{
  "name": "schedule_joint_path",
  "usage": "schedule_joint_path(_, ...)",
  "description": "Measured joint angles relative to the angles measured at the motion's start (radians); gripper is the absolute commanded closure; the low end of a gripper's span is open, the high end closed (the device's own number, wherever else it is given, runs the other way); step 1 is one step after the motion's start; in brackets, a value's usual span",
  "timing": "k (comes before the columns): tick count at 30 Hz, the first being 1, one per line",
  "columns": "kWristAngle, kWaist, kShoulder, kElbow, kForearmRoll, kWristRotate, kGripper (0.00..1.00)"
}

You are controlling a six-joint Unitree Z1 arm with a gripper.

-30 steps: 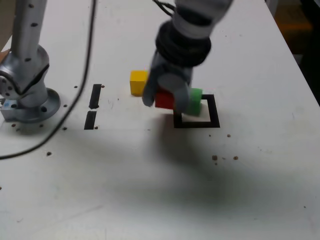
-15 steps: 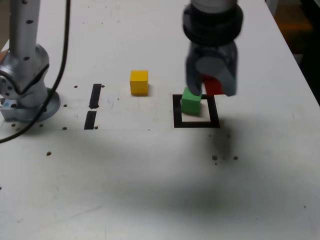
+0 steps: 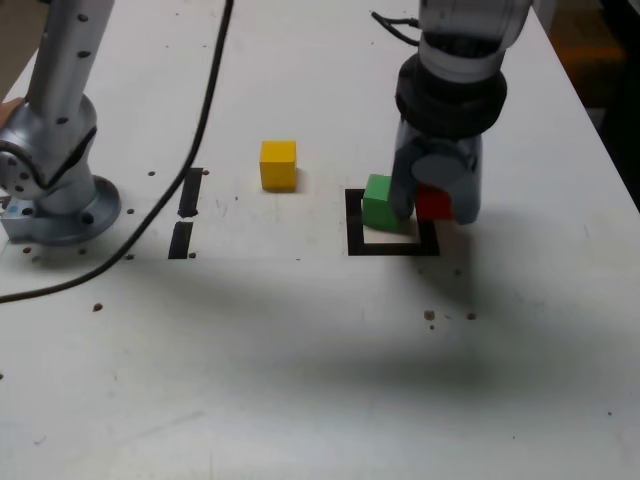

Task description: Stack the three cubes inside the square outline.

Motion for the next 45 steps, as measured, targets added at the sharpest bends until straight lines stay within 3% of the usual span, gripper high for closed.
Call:
schedule_joint_path(8,-0.012,0.003,0.038,-0.036,0.175,-0.068,0.79)
schedule_joint_path(14,0.006,0.013,0.046,-0.028,0.323,-0.13,0.79)
schedule_joint_path(18,-0.012,0.042,0.046,0.021,0.374,-0.145,0.79)
schedule_joint_path(32,-0.011,-0.001,-0.086,0.003,0.244,-0.153,0.79)
schedule_joint_path(38,-0.048,-0.001,-0.042,0.003,0.157,-0.152,0.79)
schedule_joint_path(42,-0.053,-0.001,-0.015,-0.012,0.142,-0.152,0.78)
schedule_joint_path(45,-0.057,-0.001,0.025,-0.024,0.138,-0.148,0.71)
